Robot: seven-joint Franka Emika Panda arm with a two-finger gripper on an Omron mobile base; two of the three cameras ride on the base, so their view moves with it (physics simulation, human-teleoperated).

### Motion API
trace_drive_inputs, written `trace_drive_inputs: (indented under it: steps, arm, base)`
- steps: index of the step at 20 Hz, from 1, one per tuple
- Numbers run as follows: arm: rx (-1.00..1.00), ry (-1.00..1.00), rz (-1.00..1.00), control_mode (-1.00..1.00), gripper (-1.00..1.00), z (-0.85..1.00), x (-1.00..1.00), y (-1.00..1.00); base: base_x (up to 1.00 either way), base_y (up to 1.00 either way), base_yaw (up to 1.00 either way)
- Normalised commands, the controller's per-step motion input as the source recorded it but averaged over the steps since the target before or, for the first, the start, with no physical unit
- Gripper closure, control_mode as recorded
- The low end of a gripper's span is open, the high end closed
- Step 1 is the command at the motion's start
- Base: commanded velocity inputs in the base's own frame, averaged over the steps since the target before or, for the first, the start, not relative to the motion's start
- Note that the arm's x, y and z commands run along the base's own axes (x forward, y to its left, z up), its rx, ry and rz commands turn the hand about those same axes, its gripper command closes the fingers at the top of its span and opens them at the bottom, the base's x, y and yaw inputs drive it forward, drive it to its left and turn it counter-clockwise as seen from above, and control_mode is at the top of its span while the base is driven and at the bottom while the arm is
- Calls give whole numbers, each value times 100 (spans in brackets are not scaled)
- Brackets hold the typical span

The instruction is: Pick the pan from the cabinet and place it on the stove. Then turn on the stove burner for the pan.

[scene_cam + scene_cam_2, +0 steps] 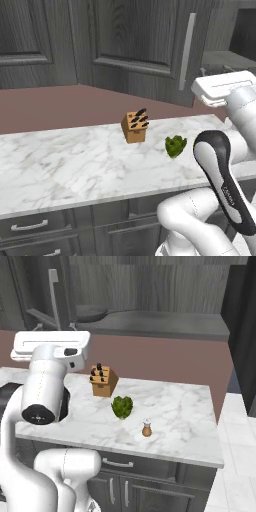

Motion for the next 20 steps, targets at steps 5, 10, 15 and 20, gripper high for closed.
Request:
trace_drive_inputs:
  steps: [5, 10, 15, 20]
  arm:
    - [11, 10, 3, -100, -100, 12, -20, -81]
    - [10, 42, 15, -100, -100, 0, 25, -64]
    - [8, 51, 25, -100, -100, -13, 52, -38]
    - [13, 43, 29, -100, -100, -22, 63, -27]
  base:
    - [0, 0, 0]
    - [0, 0, 0]
    - [0, 0, 0]
    - [0, 0, 0]
